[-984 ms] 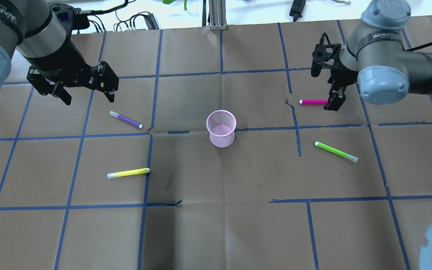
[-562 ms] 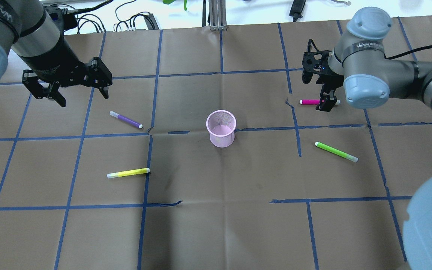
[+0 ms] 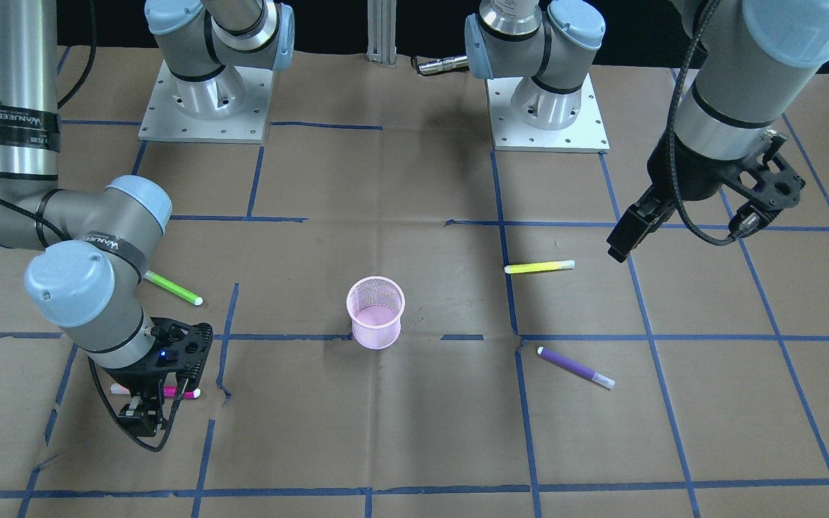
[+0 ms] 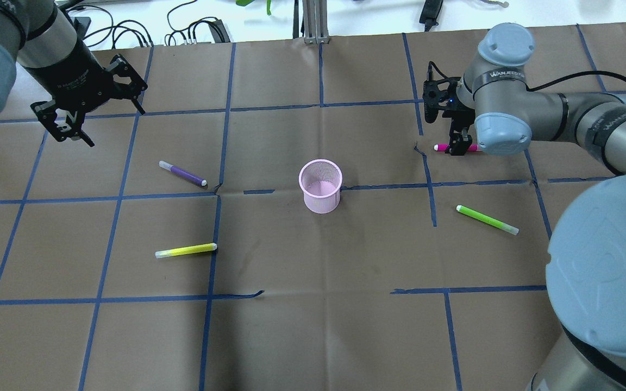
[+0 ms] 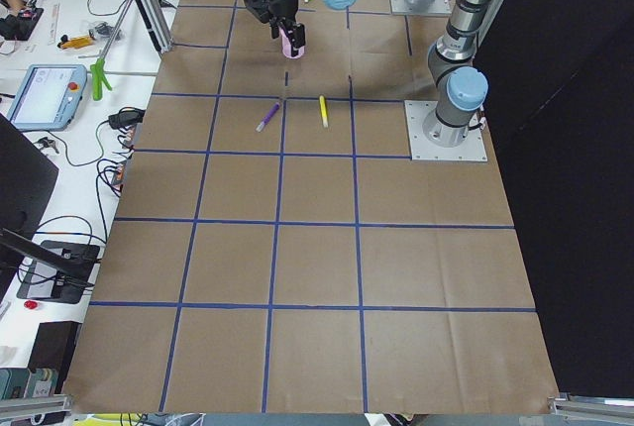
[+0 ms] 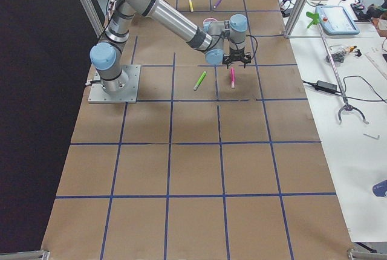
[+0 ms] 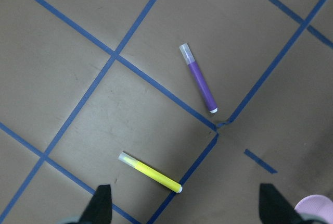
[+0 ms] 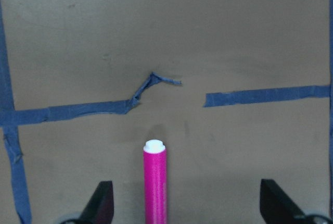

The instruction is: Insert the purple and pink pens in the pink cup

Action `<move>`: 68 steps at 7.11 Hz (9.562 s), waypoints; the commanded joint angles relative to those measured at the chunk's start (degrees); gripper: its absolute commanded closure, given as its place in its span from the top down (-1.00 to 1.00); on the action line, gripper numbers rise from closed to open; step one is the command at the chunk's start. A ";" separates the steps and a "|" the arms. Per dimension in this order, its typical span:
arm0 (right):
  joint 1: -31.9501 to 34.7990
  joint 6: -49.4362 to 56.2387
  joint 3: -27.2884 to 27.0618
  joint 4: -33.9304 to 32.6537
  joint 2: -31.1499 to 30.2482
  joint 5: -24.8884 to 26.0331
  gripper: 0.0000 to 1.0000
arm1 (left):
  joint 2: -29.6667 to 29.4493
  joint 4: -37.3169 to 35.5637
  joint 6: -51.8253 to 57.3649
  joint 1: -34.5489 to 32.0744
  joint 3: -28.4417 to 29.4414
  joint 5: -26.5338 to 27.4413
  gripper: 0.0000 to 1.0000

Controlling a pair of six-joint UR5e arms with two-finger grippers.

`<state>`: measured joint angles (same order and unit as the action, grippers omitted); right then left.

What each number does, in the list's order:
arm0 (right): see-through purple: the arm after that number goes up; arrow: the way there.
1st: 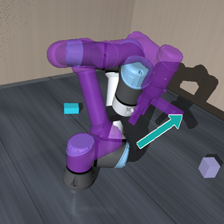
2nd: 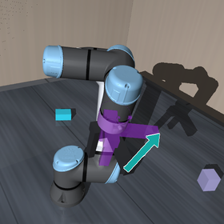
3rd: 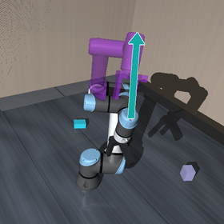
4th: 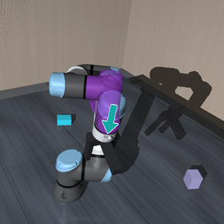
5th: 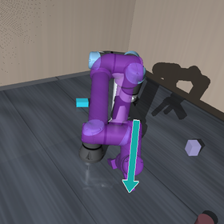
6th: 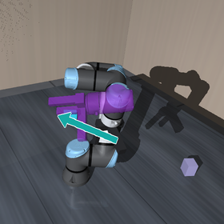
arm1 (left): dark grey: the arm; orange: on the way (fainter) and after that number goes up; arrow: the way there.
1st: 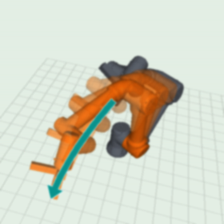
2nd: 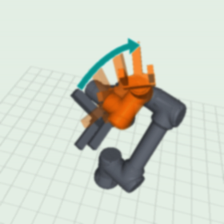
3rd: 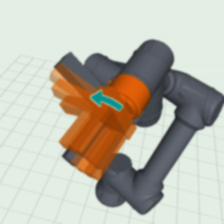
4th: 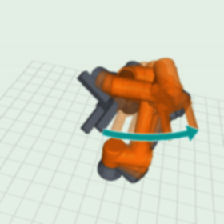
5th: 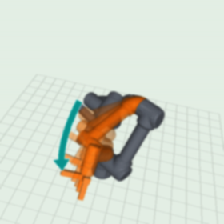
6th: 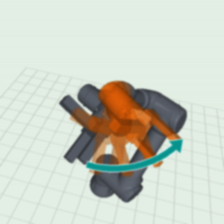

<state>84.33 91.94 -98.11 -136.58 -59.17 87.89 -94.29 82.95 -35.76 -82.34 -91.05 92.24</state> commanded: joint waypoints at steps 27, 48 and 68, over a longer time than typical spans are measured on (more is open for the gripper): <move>2.23 -6.82 -2.86 1.06 -17.25 -27.82 -0.77 | -25.68 -49.64 -30.07 -8.54 -17.76 18.41 0.98; 11.47 -12.58 -20.27 -23.11 -11.49 -55.37 -0.73 | -2.60 -19.91 -15.21 -4.59 -12.33 7.62 -0.82; 0.69 -68.99 3.27 32.50 -30.29 -6.00 1.00 | 0.87 6.44 -60.46 -8.08 2.02 -6.28 -0.83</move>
<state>88.07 37.12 -95.41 -106.84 -87.95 72.23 -92.52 89.68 -94.01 -88.65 -88.81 86.98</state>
